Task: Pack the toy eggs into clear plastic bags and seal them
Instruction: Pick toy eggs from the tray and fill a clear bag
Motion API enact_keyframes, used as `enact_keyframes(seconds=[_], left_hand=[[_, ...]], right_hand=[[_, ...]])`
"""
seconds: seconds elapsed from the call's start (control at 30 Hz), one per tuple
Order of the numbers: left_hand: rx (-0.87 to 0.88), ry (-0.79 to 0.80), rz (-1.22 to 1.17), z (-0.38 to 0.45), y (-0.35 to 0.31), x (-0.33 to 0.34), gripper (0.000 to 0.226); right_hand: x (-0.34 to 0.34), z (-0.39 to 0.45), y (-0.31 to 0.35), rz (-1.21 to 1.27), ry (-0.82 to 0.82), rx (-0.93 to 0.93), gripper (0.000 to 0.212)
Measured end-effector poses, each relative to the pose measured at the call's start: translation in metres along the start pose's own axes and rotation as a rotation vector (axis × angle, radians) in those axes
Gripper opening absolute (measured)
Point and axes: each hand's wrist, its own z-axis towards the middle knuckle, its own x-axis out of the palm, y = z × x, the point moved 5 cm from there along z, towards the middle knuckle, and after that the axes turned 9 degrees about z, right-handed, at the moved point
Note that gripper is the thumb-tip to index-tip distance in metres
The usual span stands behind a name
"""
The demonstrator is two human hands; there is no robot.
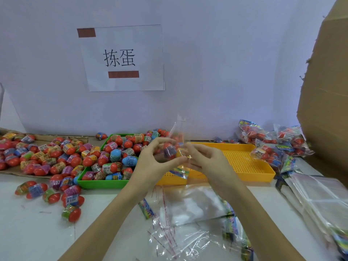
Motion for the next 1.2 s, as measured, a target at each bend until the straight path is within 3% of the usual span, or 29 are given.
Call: enact_keyframes(seconds=[0.13, 0.37, 0.57, 0.73, 0.83, 0.9, 0.97, 1.07, 1.2], left_hand=[[-0.025, 0.088, -0.051, -0.001, -0.003, 0.007, 0.029], [0.022, -0.044, 0.106, 0.0, -0.003, 0.003, 0.011], [0.111, -0.129, 0.182, -0.001, -0.007, -0.003, 0.015], [0.044, 0.012, 0.063, 0.003, -0.002, -0.005, 0.016], [-0.018, 0.044, 0.078, 0.009, 0.0, -0.014, 0.037], [0.022, -0.107, 0.335, 0.013, 0.003, -0.03, 0.041], [0.124, -0.194, 0.794, 0.014, 0.007, -0.041, 0.034], [0.111, -0.065, 1.259, 0.013, 0.018, -0.037, 0.037], [0.074, 0.039, 1.484, 0.009, 0.023, -0.029, 0.043]], right_hand=[[-0.002, 0.0, -0.001, 0.066, -0.031, -0.079, 0.021], [-0.007, -0.001, 0.007, -0.006, -0.152, -0.205, 0.008], [0.001, 0.0, 0.001, -0.021, -0.089, -0.129, 0.015], [0.004, -0.002, 0.002, -0.038, -0.053, -0.17, 0.019], [-0.002, -0.001, 0.003, -0.028, -0.136, -0.204, 0.011], [-0.007, -0.001, 0.003, -0.027, -0.187, -0.206, 0.008], [-0.012, 0.0, 0.002, -0.064, -0.231, -0.207, 0.006], [-0.015, 0.003, -0.001, -0.076, -0.254, -0.167, 0.006], [-0.015, 0.005, -0.005, -0.059, -0.236, -0.111, 0.012]])
